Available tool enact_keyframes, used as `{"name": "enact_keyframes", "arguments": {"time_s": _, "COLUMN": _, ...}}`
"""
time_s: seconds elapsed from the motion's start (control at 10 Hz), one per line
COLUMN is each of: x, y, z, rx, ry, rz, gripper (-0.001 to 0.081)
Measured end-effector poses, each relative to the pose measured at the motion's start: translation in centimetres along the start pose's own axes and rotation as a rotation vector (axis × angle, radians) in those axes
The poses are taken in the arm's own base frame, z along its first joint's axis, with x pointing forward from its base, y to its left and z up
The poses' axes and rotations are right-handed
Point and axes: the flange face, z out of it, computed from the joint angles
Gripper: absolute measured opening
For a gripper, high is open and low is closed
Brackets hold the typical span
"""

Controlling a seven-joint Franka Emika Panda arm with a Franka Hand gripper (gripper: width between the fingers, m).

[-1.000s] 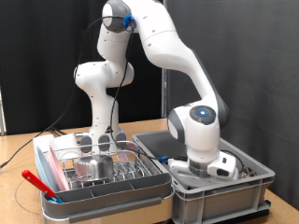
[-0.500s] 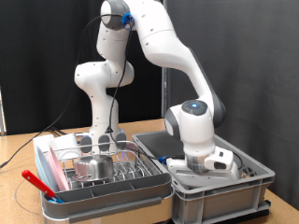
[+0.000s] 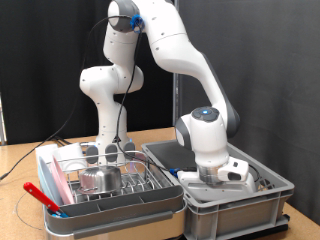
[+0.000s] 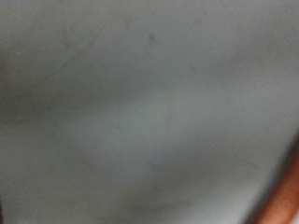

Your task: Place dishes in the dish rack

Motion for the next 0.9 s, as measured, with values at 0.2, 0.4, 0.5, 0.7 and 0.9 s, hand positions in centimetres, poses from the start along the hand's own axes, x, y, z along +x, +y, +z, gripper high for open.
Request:
{"name": "enact_keyframes", "arguments": {"time_s": 0.2, "x": -0.40, "y": 0.23, "z": 0.73, "rx": 0.118, "ry": -0.030, "rz": -0.002, "gripper": 0.0806}}
{"name": "enact_keyframes", "arguments": {"time_s": 0.4, "x": -0.50, "y": 0.67, "z": 0.81, "rx": 0.138, "ry": -0.040, "rz": -0.003, "gripper": 0.0806}}
{"name": "enact_keyframes", "arguments": {"time_s": 0.5, "x": -0.49, "y": 0.69, "z": 0.82, "rx": 0.138, "ry": -0.041, "rz": -0.005, "gripper": 0.0806}}
{"name": "enact_keyframes", "arguments": {"time_s": 0.7, "x": -0.48, "y": 0.71, "z": 0.82, "rx": 0.138, "ry": -0.041, "rz": -0.006, "gripper": 0.0806}}
{"name": "enact_keyframes", "arguments": {"time_s": 0.9, "x": -0.39, "y": 0.70, "z": 0.83, "rx": 0.138, "ry": -0.041, "rz": -0.005, "gripper": 0.0806}}
